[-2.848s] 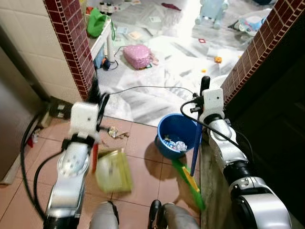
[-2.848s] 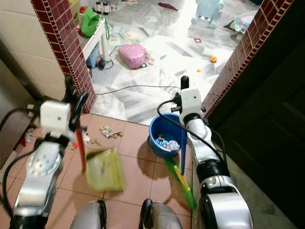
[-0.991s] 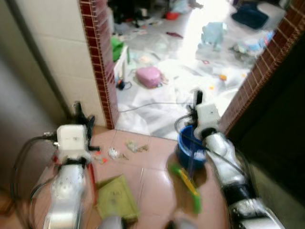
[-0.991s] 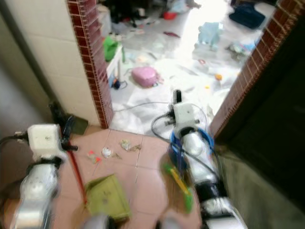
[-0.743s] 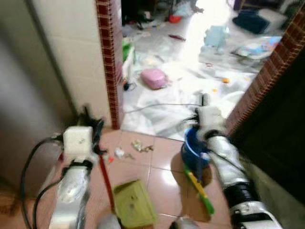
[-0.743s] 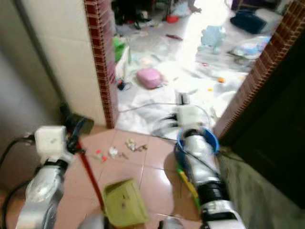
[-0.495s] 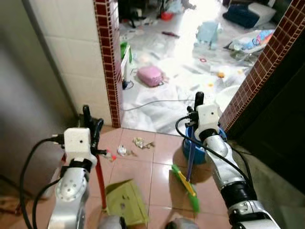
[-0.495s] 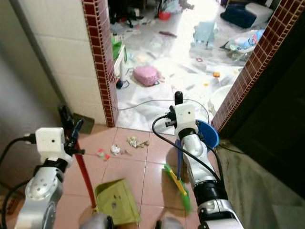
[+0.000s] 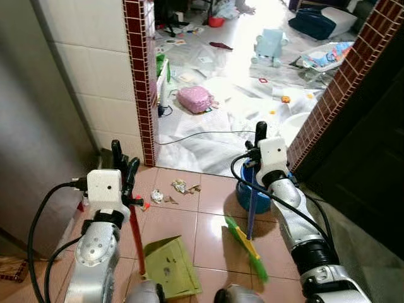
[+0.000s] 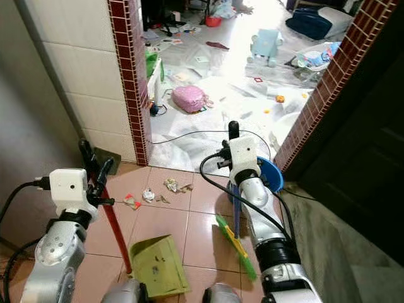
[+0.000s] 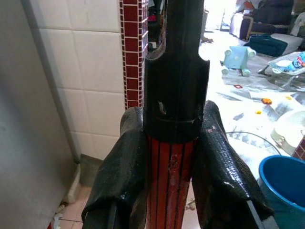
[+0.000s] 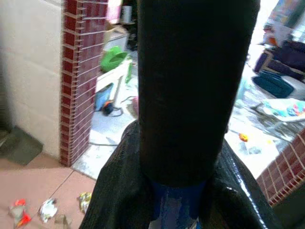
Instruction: Sweep floor
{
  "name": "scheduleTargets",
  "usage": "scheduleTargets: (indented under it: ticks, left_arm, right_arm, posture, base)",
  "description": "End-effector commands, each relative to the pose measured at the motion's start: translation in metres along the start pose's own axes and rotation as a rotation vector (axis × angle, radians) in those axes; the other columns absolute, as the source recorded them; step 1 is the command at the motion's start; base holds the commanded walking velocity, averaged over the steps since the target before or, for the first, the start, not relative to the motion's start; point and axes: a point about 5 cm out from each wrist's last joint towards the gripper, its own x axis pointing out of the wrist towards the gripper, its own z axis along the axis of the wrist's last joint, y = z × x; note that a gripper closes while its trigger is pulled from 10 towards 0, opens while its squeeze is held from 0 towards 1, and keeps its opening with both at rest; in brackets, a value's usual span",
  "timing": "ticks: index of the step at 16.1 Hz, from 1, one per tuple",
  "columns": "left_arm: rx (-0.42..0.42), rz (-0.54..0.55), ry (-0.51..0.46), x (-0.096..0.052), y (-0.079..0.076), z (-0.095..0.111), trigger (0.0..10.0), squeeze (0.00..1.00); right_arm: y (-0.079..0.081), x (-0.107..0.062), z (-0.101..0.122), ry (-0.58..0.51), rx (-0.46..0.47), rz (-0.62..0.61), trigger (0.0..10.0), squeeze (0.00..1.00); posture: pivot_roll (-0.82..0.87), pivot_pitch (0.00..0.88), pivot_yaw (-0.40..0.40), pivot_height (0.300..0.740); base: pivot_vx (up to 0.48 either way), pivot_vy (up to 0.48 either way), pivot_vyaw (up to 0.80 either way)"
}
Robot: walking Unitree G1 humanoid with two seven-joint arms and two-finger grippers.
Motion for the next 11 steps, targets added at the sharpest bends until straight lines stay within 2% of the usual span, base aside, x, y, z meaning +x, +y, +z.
scheduleTargets:
  ticks: [1, 5, 11]
  left_arm:
    - [-0.003, -0.004, -0.052, 0.0016, -0.0026, 0.0123, 10.0, 0.0]
    - [0.024, 0.024, -0.061, 0.0028, -0.0009, 0.014, 10.0, 0.0]
    - [0.06, 0.071, -0.061, 0.0058, 0.0018, 0.0149, 10.0, 0.0]
  right_arm:
    - [0.0006, 0.0052, 0.0187, -0.078, -0.046, 0.022, 10.0, 0.0]
    - [0.0065, 0.007, 0.0247, -0.101, -0.026, 0.059, 10.0, 0.0]
    - [0.0061, 0.007, 0.0266, -0.109, -0.004, 0.075, 10.0, 0.0]
  posture:
    - [0.02, 0.022, -0.066, 0.74]
    - [0.02, 0.019, -0.066, 0.74]
    - [0.01, 0.014, -0.07, 0.74]
  base:
    - [0.0, 0.0, 0.8]
    - [0.0, 0.0, 0.8]
    - [0.0, 0.0, 0.8]
